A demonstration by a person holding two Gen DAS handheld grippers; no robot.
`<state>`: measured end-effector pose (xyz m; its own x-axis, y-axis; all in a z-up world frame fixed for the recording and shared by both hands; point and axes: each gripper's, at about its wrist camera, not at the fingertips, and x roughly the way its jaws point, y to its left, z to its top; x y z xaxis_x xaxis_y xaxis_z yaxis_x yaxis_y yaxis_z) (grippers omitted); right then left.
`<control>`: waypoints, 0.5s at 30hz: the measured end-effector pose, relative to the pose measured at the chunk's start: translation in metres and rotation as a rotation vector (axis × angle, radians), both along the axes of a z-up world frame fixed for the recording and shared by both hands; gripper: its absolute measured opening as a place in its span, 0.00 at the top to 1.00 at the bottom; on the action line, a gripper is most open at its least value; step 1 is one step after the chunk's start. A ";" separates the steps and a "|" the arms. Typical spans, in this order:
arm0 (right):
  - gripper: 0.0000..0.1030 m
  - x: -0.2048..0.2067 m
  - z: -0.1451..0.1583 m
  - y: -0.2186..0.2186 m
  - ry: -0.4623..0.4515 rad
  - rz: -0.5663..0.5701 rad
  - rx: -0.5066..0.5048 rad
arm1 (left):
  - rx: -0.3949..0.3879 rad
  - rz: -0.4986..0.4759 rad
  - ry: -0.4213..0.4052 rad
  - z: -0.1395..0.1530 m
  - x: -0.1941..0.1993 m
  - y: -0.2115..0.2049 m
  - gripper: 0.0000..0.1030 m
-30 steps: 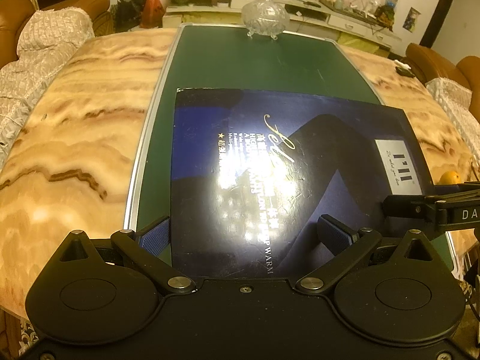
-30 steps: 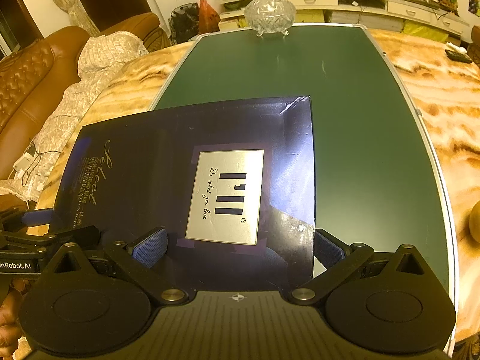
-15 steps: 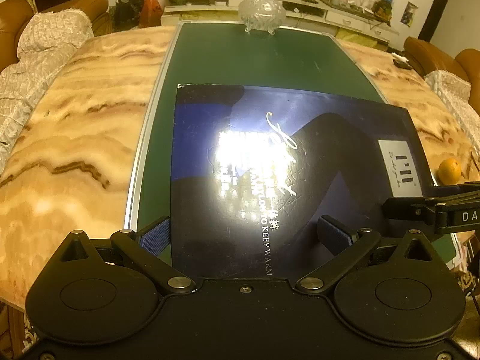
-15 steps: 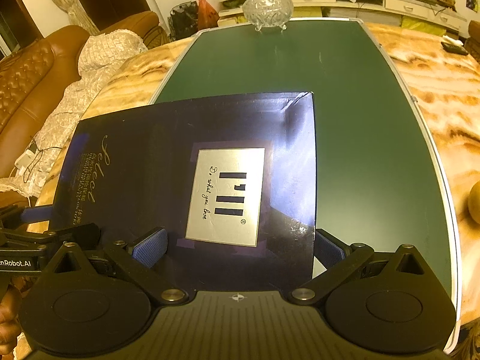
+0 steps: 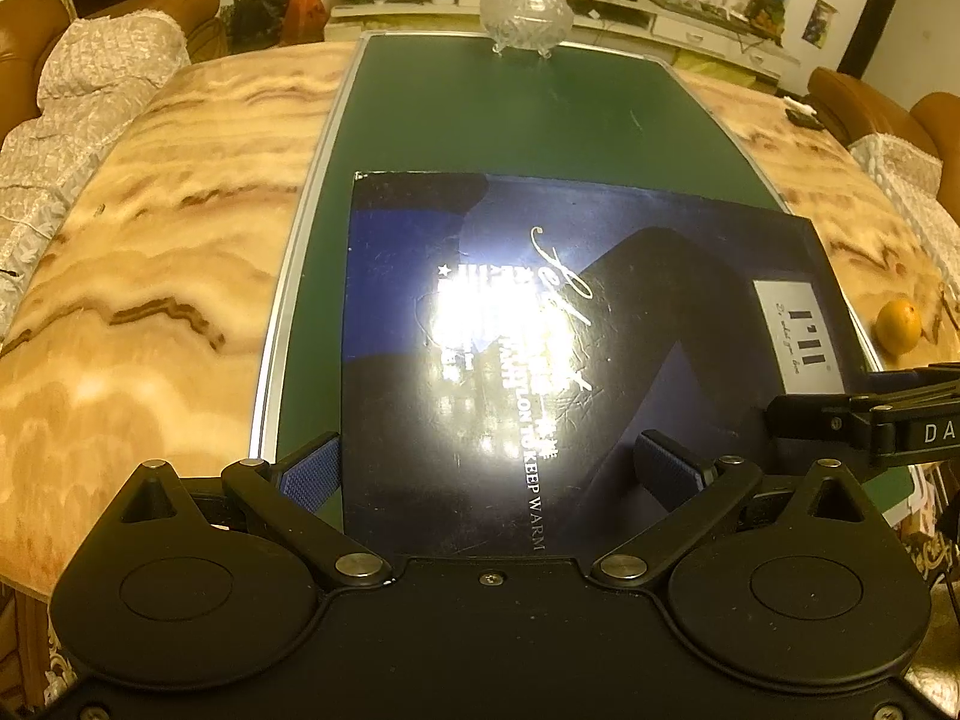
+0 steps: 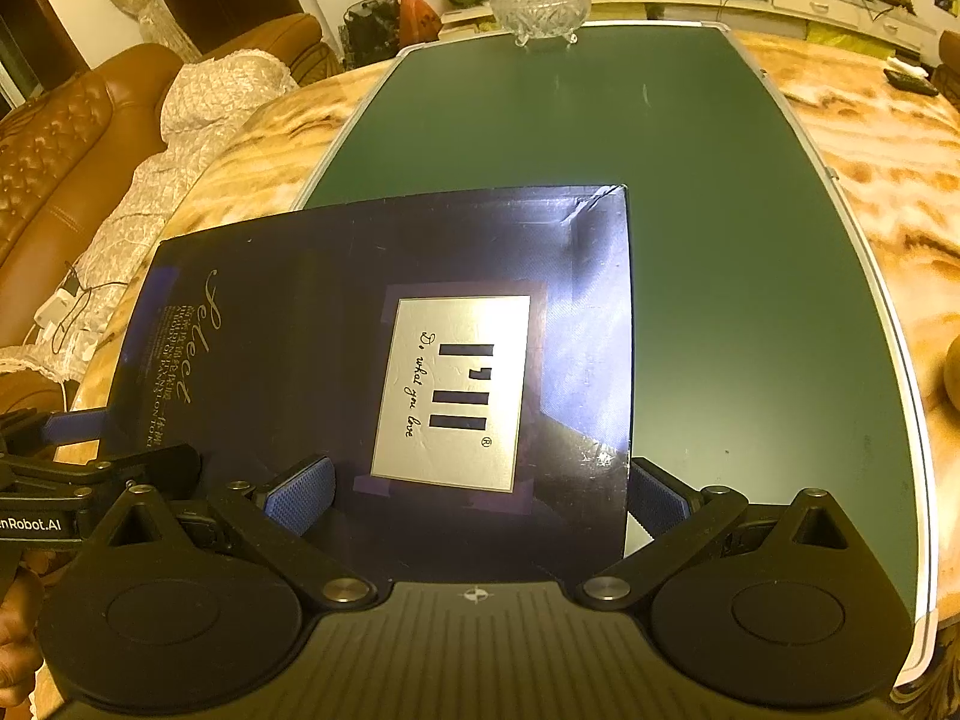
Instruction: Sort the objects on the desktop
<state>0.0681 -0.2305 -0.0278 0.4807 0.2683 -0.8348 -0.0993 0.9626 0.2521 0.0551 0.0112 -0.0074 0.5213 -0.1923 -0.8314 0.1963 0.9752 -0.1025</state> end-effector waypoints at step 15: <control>0.00 -0.004 -0.009 -0.003 0.015 -0.010 -0.003 | -0.009 0.001 0.025 -0.014 0.001 0.000 0.00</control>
<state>0.0638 -0.2334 -0.0371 0.4708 0.2606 -0.8429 -0.0858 0.9644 0.2502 0.0561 0.0116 -0.0216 0.5008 -0.1994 -0.8423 0.1925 0.9744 -0.1163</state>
